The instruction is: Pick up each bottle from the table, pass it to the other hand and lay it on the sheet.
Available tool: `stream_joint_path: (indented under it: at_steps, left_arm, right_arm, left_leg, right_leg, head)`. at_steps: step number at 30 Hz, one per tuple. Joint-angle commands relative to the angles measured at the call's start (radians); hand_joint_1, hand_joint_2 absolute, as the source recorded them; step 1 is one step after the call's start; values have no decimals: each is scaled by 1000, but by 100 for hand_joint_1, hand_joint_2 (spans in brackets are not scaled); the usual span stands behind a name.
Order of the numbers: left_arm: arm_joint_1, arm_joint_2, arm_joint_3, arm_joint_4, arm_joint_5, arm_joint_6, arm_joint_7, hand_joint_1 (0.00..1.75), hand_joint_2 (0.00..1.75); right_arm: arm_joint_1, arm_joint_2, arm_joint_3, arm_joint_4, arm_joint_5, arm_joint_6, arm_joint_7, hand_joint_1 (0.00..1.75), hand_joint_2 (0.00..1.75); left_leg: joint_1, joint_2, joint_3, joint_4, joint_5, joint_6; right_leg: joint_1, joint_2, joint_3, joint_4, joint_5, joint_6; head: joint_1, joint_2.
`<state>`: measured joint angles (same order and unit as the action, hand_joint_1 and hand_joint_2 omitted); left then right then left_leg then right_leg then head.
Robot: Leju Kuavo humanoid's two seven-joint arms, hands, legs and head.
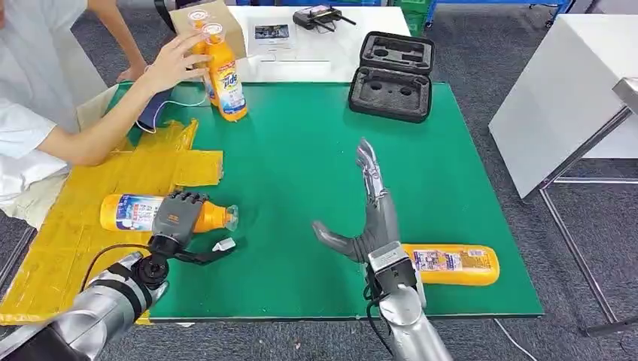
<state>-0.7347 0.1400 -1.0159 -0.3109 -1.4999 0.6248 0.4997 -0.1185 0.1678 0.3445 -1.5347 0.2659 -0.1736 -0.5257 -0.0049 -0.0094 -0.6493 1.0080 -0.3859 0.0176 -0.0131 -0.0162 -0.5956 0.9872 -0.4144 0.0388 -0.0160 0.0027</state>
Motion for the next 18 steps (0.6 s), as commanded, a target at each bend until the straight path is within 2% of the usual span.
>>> stream_joint_path:
  at_steps: [1, 4, 5, 7, 10, 18]
  left_arm:
    - [36, -6, 28, 123, 81, -50, -55, 7, 175]
    - [33, -7, 29, 123, 81, -53, -56, 7, 175]
    - [33, -7, 29, 123, 81, -53, -56, 0, 175]
    - [40, -11, 93, 115, 145, -51, -92, 0, 175]
    - [42, -14, 108, 115, 148, -51, -88, 0, 175]
    - [69, -56, 273, 93, 295, -59, -219, 0, 175]
  right_arm:
    - [-34, -40, 39, 50, -6, -4, 2, 0, 175]
    - [-31, -41, 38, 49, -6, -5, 1, 0, 175]
    - [-31, -41, 38, 49, -6, -5, 1, 0, 175]
    - [-24, -42, 35, 42, -5, -7, 1, 0, 175]
    - [-18, -44, 29, 44, -4, -8, 1, 0, 175]
    - [1, -46, 3, 53, 21, -8, 4, 0, 175]
  left_leg:
    - [0, 3, 4, -1, -1, -1]
    - [1, 5, 9, -2, -2, -2]
    - [1, 4, 9, -2, -1, -2]
    - [1, 5, 10, -2, -1, -2]
    - [1, 3, 10, -2, -1, -1]
    - [1, 2, 12, -3, -1, -1]
  right_leg:
    - [0, 3, 4, -1, -1, -2]
    - [1, 6, 7, -2, 0, -3]
    - [1, 5, 7, -2, 0, -2]
    - [2, 5, 9, -3, -1, -3]
    - [1, 4, 9, -2, -1, -2]
    - [1, 2, 11, -3, -1, -2]
  head:
    - [0, 0]
    - [0, 0]
    - [0, 0]
    - [0, 0]
    - [0, 0]
    - [0, 0]
